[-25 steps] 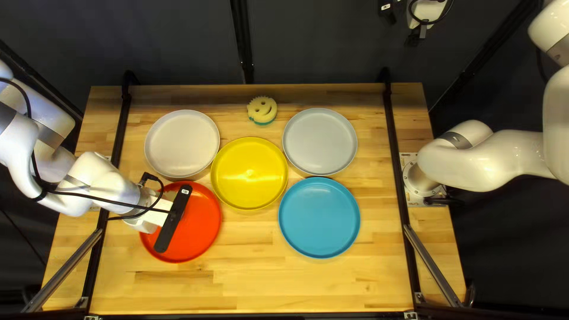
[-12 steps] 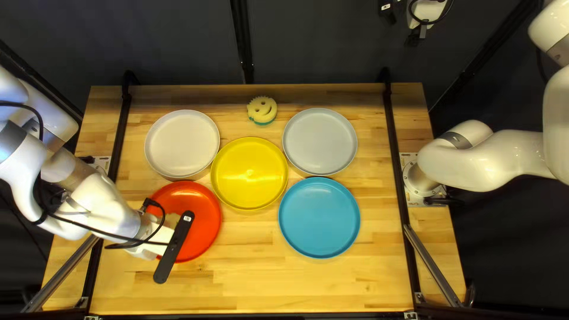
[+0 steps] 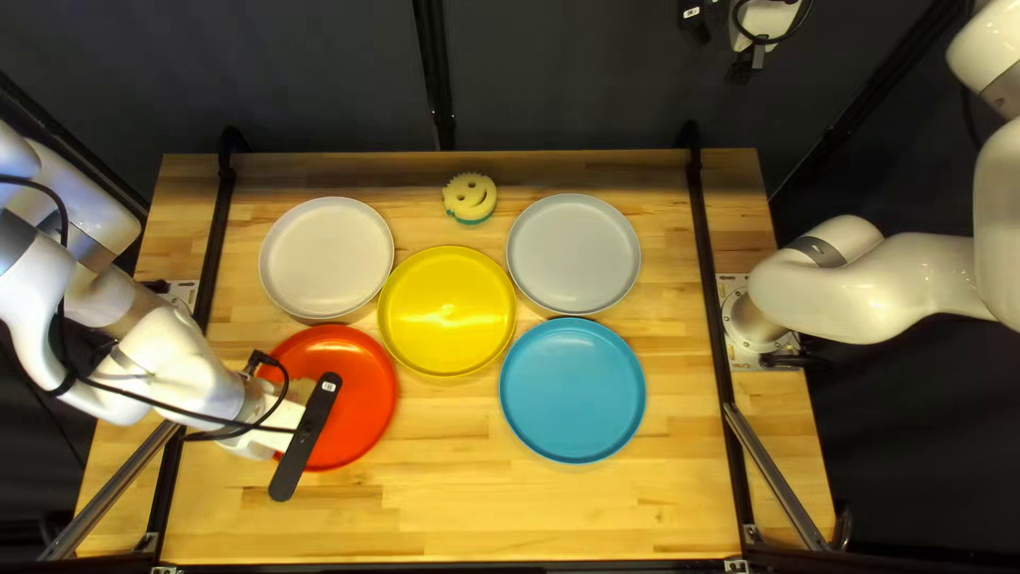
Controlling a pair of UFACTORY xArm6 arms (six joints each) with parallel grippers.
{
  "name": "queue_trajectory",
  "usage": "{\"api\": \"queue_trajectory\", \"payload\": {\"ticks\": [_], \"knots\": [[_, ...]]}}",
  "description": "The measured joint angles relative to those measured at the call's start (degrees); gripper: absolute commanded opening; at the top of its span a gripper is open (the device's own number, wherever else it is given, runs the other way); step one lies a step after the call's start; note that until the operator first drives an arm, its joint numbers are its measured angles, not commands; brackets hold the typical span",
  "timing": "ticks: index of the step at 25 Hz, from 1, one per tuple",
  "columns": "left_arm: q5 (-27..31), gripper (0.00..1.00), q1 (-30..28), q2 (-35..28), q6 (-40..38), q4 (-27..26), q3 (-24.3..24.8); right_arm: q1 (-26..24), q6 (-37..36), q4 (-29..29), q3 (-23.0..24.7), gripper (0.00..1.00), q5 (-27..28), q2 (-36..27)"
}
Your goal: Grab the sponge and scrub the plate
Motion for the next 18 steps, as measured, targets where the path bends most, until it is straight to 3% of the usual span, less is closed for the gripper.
{"api": "queue_trajectory", "payload": {"ticks": [9,18], "knots": [[-0.3,0.00,6.5,-2.3,6.1,-0.2,1.9,0.0,0.0,0.0,0.0,1.00,0.0,0.0],[-5.4,0.00,1.6,7.3,3.6,-0.7,-3.6,0.0,0.0,0.0,0.0,1.00,0.0,0.0]]}}
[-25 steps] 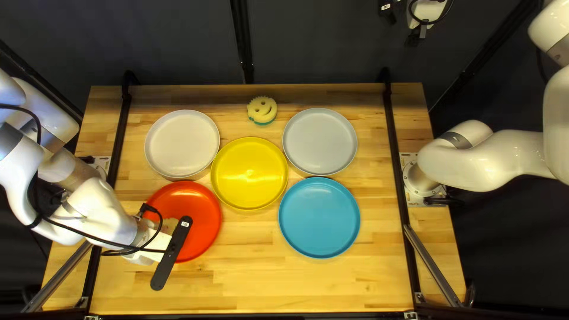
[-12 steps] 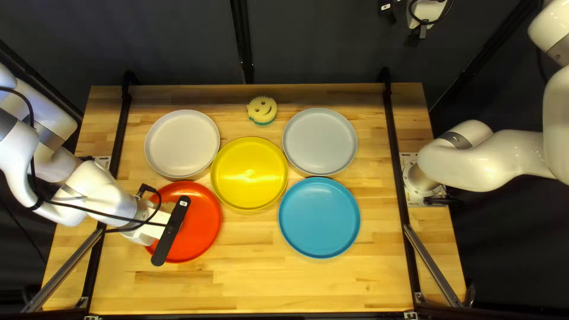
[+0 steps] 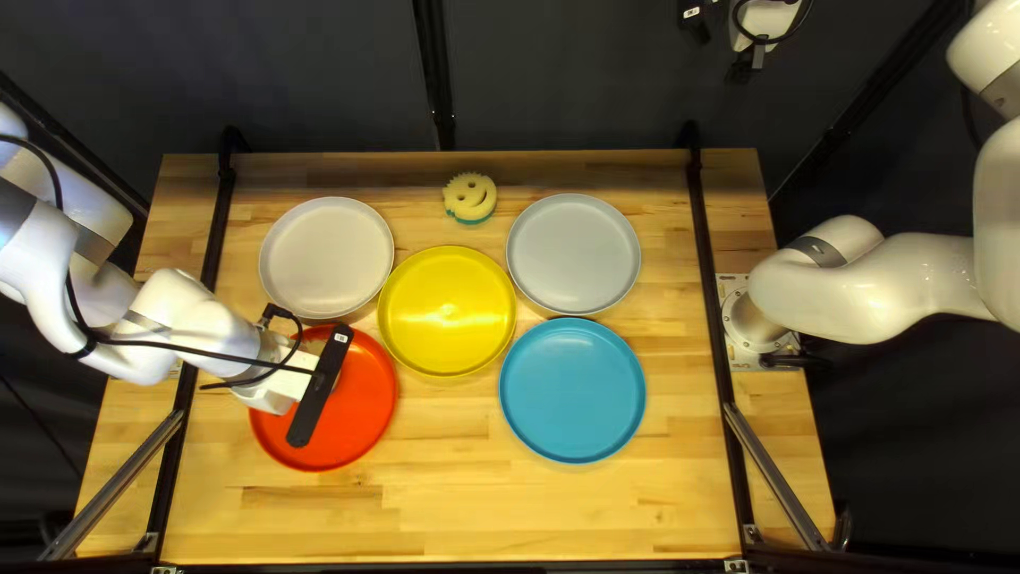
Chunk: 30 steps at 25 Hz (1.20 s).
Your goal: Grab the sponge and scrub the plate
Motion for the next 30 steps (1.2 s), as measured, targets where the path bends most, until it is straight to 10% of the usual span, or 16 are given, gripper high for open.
{"api": "queue_trajectory", "payload": {"ticks": [11,30], "knots": [[2.8,0.00,-4.5,3.7,-5.6,3.2,-7.3,0.0,0.0,0.0,0.0,1.00,0.0,0.0],[7.3,0.00,3.4,-2.2,0.6,5.0,-5.6,0.0,0.0,0.0,0.0,1.00,0.0,0.0]]}}
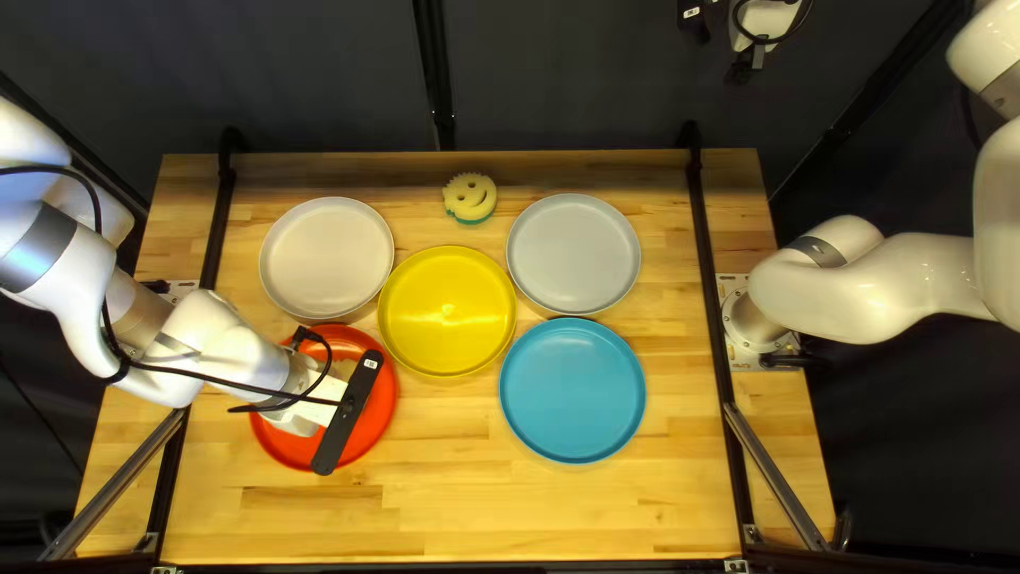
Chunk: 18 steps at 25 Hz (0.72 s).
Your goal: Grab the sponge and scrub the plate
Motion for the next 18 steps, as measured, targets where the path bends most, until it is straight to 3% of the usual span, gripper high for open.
{"api": "queue_trajectory", "payload": {"ticks": [10,18], "knots": [[11.1,0.00,1.4,-8.6,-1.3,4.4,-1.4,0.0,0.0,0.0,0.0,1.00,0.0,0.0],[12.2,0.00,1.0,-8.8,-1.8,5.1,-2.1,0.0,0.0,0.0,0.0,1.00,0.0,0.0]]}}
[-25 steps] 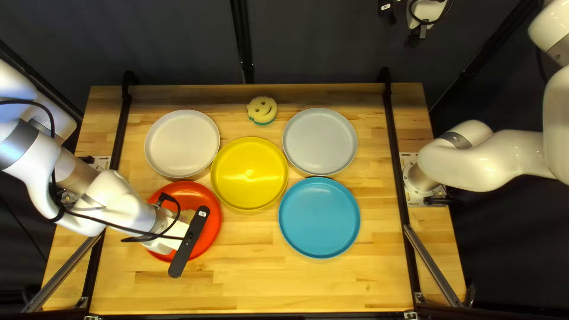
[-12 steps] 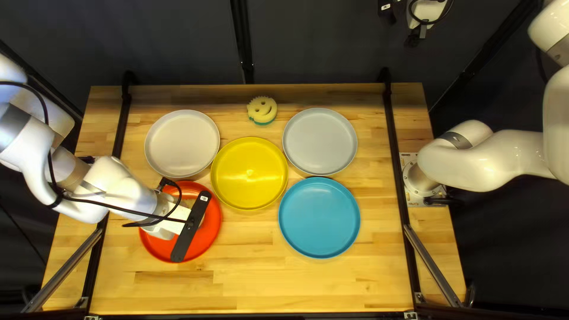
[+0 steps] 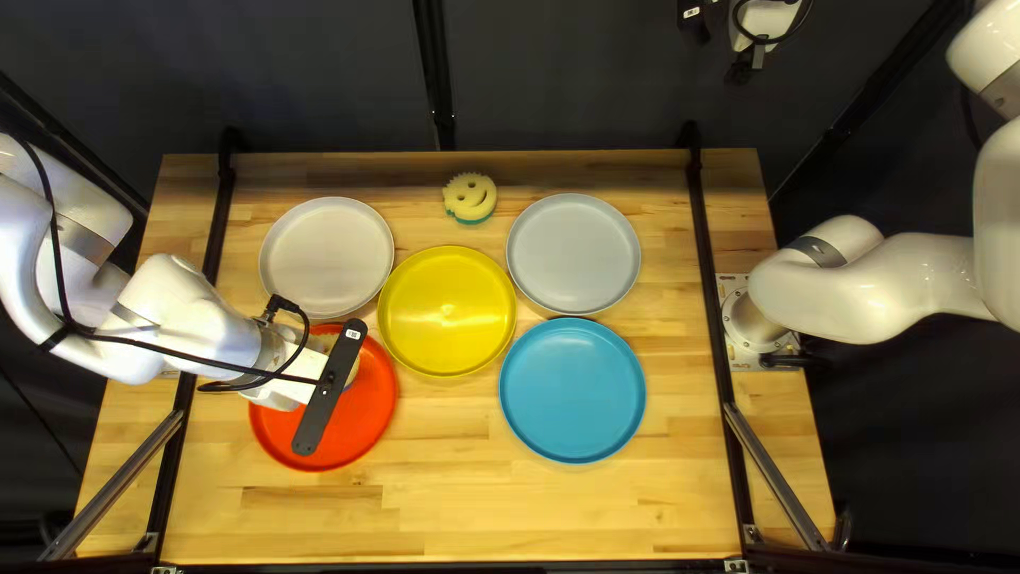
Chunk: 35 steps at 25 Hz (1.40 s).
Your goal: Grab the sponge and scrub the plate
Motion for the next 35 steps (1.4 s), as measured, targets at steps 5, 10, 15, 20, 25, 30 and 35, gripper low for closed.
{"api": "queue_trajectory", "payload": {"ticks": [5,10,15,20,25,30,35], "knots": [[-0.1,0.00,0.1,-0.4,0.1,-0.1,0.3,0.0,0.0,0.0,0.0,1.00,0.0,0.0],[1.3,0.00,1.4,-3.0,1.5,-0.2,1.2,0.0,0.0,0.0,0.0,1.00,0.0,0.0],[1.8,0.00,5.5,-7.4,5.5,-0.1,4.5,0.0,0.0,0.0,0.0,1.00,0.0,0.0],[0.4,0.00,11.9,-11.8,11.1,0.2,10.1,0.0,0.0,0.0,0.0,1.00,0.0,0.0],[-2.7,0.00,17.7,-13.1,15.6,1.3,14.2,0.0,0.0,0.0,0.0,1.00,0.0,0.0],[-7.2,0.00,23.1,-10.8,19.8,2.5,16.1,0.0,0.0,0.0,0.0,1.00,0.0,0.0],[-8.6,0.00,25.4,-8.5,22.6,2.0,15.3,0.0,0.0,0.0,0.0,1.00,0.0,0.0]]}}
